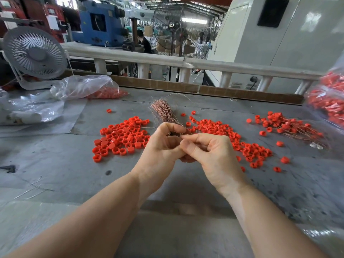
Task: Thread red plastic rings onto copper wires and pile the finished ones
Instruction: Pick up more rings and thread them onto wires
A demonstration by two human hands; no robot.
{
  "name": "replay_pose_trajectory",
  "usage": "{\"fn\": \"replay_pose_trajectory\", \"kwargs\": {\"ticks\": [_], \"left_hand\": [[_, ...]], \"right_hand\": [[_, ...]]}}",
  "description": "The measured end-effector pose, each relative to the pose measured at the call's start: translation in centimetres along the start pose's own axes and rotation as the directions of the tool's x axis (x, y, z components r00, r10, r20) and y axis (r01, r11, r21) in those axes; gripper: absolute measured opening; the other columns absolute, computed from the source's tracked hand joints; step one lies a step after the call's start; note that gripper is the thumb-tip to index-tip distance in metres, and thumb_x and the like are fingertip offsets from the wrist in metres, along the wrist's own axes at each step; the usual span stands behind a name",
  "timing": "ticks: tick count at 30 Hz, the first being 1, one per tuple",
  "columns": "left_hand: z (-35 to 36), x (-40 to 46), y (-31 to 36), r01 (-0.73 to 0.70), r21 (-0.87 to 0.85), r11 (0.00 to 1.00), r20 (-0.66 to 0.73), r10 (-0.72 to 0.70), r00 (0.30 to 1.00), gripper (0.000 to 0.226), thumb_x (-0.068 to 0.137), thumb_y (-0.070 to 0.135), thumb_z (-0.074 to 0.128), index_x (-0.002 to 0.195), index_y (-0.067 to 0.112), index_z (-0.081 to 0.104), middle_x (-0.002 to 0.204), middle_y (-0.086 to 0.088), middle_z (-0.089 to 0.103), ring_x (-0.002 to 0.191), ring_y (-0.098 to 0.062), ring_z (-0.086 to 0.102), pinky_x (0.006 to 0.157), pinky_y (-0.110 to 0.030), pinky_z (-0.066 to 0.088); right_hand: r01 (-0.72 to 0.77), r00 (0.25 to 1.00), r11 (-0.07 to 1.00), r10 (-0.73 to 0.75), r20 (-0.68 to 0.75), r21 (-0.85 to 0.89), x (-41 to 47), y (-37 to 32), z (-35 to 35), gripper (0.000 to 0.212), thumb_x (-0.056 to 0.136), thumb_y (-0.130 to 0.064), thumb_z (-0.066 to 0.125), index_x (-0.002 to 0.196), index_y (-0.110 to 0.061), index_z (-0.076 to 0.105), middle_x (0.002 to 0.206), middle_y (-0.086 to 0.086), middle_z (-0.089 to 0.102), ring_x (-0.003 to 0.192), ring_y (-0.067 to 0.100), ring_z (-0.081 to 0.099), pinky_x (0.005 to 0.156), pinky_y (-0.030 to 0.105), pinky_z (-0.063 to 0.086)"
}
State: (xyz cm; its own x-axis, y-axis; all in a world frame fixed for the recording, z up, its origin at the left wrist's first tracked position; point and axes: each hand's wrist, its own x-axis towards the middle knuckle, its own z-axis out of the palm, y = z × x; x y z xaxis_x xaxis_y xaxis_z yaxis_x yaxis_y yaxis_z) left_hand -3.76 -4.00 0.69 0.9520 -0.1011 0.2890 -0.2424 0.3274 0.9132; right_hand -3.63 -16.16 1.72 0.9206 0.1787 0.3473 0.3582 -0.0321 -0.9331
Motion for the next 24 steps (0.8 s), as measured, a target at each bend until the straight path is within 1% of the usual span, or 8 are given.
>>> {"fn": "replay_pose_trajectory", "kwargs": {"ticks": [3,6,7,9,12,15,19,24], "left_hand": [[0.06,0.02,0.28,0.078,-0.086,0.993,0.006,-0.078,0.997,0.024,0.075,0.003,0.063,0.094,0.007,0.048,0.062,-0.008,0.064,0.051,-0.014,0.059,0.052,-0.021,0.049],[0.16,0.16,0.42,0.154,-0.145,0.977,0.026,-0.152,0.988,0.029,0.068,0.015,0.063,0.092,0.006,0.050,0.060,-0.003,0.064,0.049,-0.009,0.059,0.051,-0.019,0.051],[0.20,0.15,0.40,0.173,-0.145,0.974,0.038,-0.169,0.985,0.029,0.070,0.016,0.062,0.093,0.005,0.050,0.061,-0.003,0.065,0.049,-0.009,0.059,0.051,-0.019,0.051],[0.30,0.11,0.41,0.200,-0.165,0.966,0.055,-0.194,0.979,0.031,0.073,0.020,0.060,0.097,0.003,0.051,0.065,-0.006,0.067,0.051,-0.010,0.060,0.053,-0.019,0.053],[0.25,0.17,0.66,0.240,-0.250,0.938,0.052,-0.235,0.971,0.032,0.073,0.027,0.056,0.096,0.005,0.057,0.069,-0.011,0.069,0.054,-0.013,0.064,0.055,-0.021,0.054],[-0.04,0.27,0.81,0.264,-0.309,0.914,0.061,-0.258,0.964,0.028,0.073,0.021,0.056,0.096,0.007,0.060,0.069,-0.012,0.069,0.057,-0.016,0.066,0.055,-0.023,0.055],[-0.10,0.20,0.93,0.293,-0.310,0.904,0.099,-0.276,0.956,0.027,0.072,0.013,0.055,0.098,0.008,0.059,0.072,-0.013,0.070,0.056,-0.014,0.066,0.055,-0.022,0.055],[-0.20,0.30,0.95,0.321,-0.323,0.891,0.121,-0.297,0.947,0.024,0.073,0.013,0.055,0.096,0.006,0.061,0.073,-0.011,0.070,0.056,-0.012,0.065,0.054,-0.020,0.054]], "right_hand": [[-0.007,1.000,1.000,0.007,-0.007,-0.013,0.10,-0.10,-0.20,0.014,0.086,-0.017,0.064,0.076,-0.017,0.073,0.062,0.005,0.068,0.058,0.013,0.063,0.058,0.024,0.053],[-0.018,0.999,0.999,0.016,-0.045,-0.044,0.21,-0.23,-0.58,0.023,0.086,-0.031,0.061,0.071,-0.019,0.072,0.057,-0.006,0.064,0.055,0.002,0.058,0.052,0.013,0.044],[-0.012,0.998,0.999,0.010,-0.064,-0.045,0.25,-0.26,-0.67,0.020,0.084,-0.031,0.061,0.069,-0.022,0.071,0.056,-0.008,0.063,0.053,0.000,0.056,0.050,0.011,0.041],[-0.004,0.995,1.000,0.003,-0.104,-0.014,0.36,-0.28,-0.82,0.018,0.084,-0.023,0.064,0.067,-0.025,0.071,0.058,-0.009,0.064,0.051,-0.002,0.052,0.049,0.014,0.039],[-0.027,0.990,0.998,0.035,-0.137,0.059,0.49,-0.29,-0.89,0.023,0.086,-0.018,0.062,0.065,-0.024,0.070,0.065,-0.004,0.069,0.053,0.001,0.055,0.048,0.018,0.038],[-0.039,0.987,0.996,0.050,-0.156,0.074,0.53,-0.30,-0.90,0.021,0.083,-0.022,0.064,0.062,-0.020,0.068,0.065,0.000,0.070,0.051,0.003,0.052,0.048,0.020,0.038],[-0.035,0.986,0.992,0.054,-0.160,0.117,0.47,-0.43,-0.82,0.022,0.070,-0.037,0.064,0.058,-0.019,0.068,0.059,0.000,0.067,0.044,0.002,0.046,0.044,0.019,0.037],[0.009,0.990,0.991,0.009,-0.139,0.134,0.51,-0.38,-0.90,0.021,0.071,-0.035,0.064,0.058,-0.019,0.069,0.063,0.001,0.070,0.046,0.001,0.051,0.048,0.013,0.040]]}}
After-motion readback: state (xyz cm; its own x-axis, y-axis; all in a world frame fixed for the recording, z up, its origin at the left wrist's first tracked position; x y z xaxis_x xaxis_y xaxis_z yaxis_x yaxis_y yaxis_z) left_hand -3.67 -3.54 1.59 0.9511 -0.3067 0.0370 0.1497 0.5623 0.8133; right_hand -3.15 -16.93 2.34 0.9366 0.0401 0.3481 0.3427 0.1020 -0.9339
